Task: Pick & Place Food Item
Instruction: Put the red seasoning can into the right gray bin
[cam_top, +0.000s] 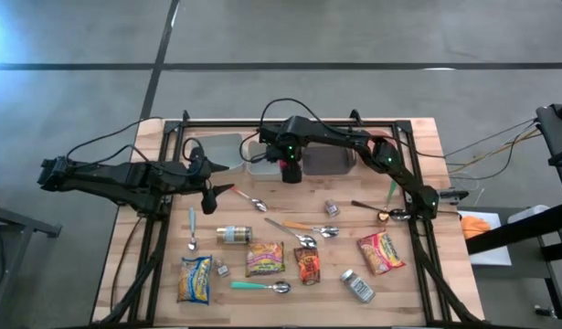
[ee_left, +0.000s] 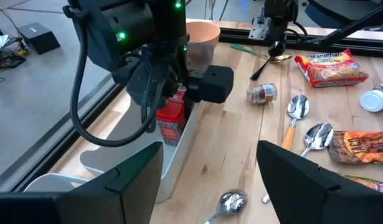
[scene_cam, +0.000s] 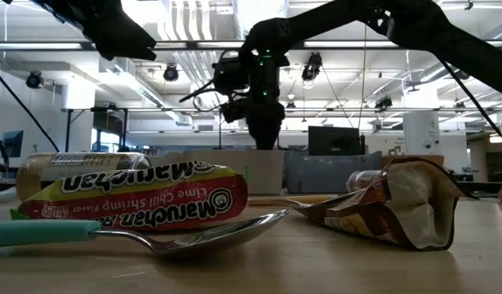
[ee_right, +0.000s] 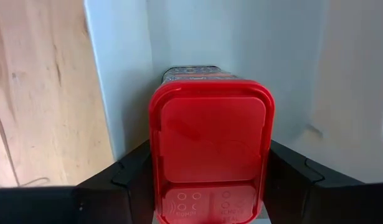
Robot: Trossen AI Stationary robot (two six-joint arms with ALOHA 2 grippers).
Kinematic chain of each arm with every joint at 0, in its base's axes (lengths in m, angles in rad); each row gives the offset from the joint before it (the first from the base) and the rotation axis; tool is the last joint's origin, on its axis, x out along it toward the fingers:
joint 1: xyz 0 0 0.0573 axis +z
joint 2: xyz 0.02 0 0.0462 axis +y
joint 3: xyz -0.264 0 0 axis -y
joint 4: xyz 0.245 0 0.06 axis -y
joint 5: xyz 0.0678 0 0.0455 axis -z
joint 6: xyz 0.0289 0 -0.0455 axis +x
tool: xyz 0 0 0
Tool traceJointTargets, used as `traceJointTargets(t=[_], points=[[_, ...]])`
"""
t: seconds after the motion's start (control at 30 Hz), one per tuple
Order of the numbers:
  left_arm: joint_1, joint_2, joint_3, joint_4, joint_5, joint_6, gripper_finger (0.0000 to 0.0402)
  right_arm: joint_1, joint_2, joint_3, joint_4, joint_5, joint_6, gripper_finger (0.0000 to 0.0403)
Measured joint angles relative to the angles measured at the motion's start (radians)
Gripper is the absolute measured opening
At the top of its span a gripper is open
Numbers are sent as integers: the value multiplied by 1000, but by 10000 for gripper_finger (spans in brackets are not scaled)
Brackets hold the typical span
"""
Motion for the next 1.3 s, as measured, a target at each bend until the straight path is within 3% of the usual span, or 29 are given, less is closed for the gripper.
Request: traceJointTargets(t=[0.27, 0.5, 0.6, 1.3], points=[[0, 0, 0, 0, 0, 0, 262, 0, -1, -4, 3, -3, 18, 214], [0, 0, 0, 0, 0, 0, 262, 1, -1, -5, -1, -3, 56, 344], [0, 0, 0, -1, 0, 0, 262, 1, -1, -5, -1, 6, 57, 373], [-1, 0, 0, -9, 0, 4, 262, 1, -37, 7, -29, 8, 65, 384]])
